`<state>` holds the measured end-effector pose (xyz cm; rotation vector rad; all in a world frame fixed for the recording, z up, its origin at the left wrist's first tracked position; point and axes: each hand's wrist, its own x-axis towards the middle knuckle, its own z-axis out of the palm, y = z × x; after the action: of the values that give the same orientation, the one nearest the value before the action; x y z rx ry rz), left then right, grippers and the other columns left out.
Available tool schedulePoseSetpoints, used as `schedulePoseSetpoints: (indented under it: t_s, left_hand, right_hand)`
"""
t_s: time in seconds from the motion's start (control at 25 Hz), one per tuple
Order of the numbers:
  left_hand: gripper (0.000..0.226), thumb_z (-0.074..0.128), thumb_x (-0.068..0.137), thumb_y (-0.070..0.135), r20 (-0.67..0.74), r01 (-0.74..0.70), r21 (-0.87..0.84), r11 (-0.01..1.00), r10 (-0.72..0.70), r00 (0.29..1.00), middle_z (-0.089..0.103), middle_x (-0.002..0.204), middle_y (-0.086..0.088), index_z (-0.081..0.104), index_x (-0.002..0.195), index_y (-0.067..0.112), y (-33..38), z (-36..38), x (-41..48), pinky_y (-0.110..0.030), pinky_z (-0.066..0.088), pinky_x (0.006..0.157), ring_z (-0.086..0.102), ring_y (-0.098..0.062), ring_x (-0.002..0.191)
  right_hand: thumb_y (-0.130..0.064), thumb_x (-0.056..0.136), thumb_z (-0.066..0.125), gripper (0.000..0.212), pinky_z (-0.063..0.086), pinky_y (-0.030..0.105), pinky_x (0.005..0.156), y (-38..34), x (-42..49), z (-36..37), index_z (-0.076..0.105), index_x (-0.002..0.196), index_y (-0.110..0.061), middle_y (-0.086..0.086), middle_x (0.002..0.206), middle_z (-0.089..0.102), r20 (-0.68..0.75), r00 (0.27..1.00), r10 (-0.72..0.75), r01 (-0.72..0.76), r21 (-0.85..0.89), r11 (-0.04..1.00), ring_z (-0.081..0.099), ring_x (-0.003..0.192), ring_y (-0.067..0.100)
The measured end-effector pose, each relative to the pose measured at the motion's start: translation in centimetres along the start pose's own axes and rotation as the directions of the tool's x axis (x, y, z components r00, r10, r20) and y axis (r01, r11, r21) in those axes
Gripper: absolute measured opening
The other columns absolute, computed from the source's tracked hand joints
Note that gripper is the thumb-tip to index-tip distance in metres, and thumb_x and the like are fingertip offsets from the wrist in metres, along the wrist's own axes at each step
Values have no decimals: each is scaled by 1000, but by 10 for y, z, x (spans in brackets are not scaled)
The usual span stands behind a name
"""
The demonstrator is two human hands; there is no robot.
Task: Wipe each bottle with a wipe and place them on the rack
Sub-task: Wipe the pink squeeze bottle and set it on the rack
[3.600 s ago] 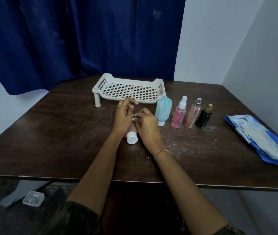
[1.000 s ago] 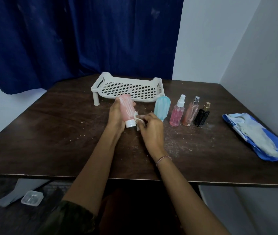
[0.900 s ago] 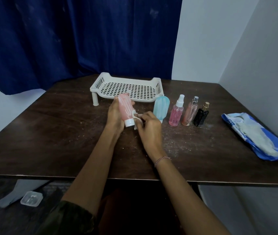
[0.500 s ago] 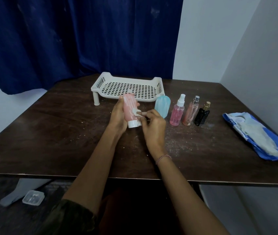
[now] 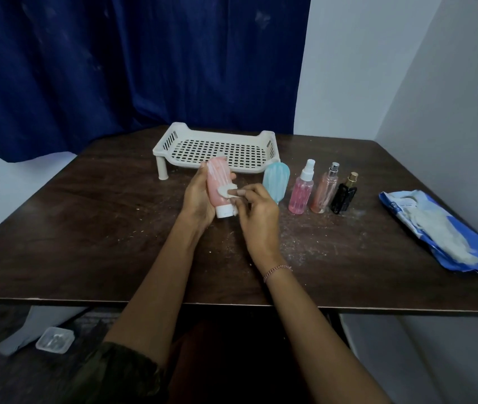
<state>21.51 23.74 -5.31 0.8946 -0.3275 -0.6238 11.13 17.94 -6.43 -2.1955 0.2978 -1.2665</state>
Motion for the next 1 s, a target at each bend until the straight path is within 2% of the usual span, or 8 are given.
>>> schedulePoseSetpoints:
  t_s: [0.12, 0.32, 0.48, 0.56, 0.72, 0.8, 0.92, 1.0]
  left_hand:
    - [52, 22, 101, 41, 40, 21, -1, 1000, -21, 999, 59, 90, -13, 49, 128, 6, -1, 3, -2, -25, 53, 55, 59, -16, 72]
    - [51, 24, 101, 39, 52, 14, -27, 1000, -12, 999, 60, 94, -14, 49, 129, 5, 1, -3, -2, -24, 54, 58, 61, -16, 75]
    - [49, 24, 102, 35, 91, 21, -1, 1000, -21, 996, 60, 96, -14, 45, 132, 3, 1, -1, -4, -26, 56, 65, 59, -18, 83]
    - [44, 24, 102, 30, 115, 38, -2, 999, -37, 993, 60, 98, -14, 48, 128, 3, 0, 2, -6, -25, 56, 67, 59, -17, 85]
    - [38, 27, 102, 26, 132, 31, -10, 999, -29, 991, 61, 101, -12, 53, 120, 5, 1, 2, -8, -23, 56, 68, 61, -16, 87]
    - [36, 29, 101, 22, 128, 36, -29, 999, -32, 991, 60, 103, -13, 52, 120, 4, 0, 2, -9, -24, 56, 70, 60, -18, 90]
    - [37, 29, 100, 16, 165, 38, -13, 999, -35, 986, 57, 112, -14, 44, 130, 0, -1, 3, -9, -26, 54, 82, 58, -19, 98]
    - [34, 28, 100, 15, 182, 35, -8, 999, -33, 983, 59, 109, -12, 49, 123, 1, 0, 2, -9, -24, 54, 83, 62, -16, 95]
  right_hand:
    - [2, 82, 63, 13, 49, 21, 83, -2, 1, 0, 68, 95, 4, 10, 94, 62, -33, 999, -6, 6, -13, 1000, 58, 87, 13]
    - [0, 80, 65, 15, 47, 20, 82, -4, -5, 4, 68, 95, 0, 9, 96, 58, 104, 985, -136, 143, -57, 988, 54, 90, 18]
    - [1, 82, 64, 13, 47, 14, 83, -2, 0, -1, 68, 93, 3, 9, 93, 59, -22, 1000, -7, 7, 23, 1000, 58, 88, 11]
    - [1, 83, 63, 15, 49, 20, 85, -3, 2, -1, 68, 96, 2, 9, 96, 60, -31, 999, 8, -7, 40, 999, 59, 92, 15]
    - [-2, 82, 64, 14, 51, 26, 81, -5, -3, 2, 68, 95, 1, 8, 97, 58, 79, 991, -111, 111, -5, 994, 56, 92, 20]
    - [-2, 83, 64, 13, 52, 28, 83, -4, 0, 0, 68, 95, 1, 9, 97, 60, 32, 997, -68, 68, 5, 998, 58, 92, 20]
    - [-3, 85, 62, 14, 53, 33, 84, -3, 11, -2, 69, 97, 0, 9, 98, 62, -70, 997, 11, -9, 23, 1000, 60, 93, 19]
    - [-3, 85, 62, 14, 52, 33, 85, -6, 13, 0, 68, 97, 1, 9, 98, 61, -30, 999, -21, 23, 45, 999, 59, 94, 19]
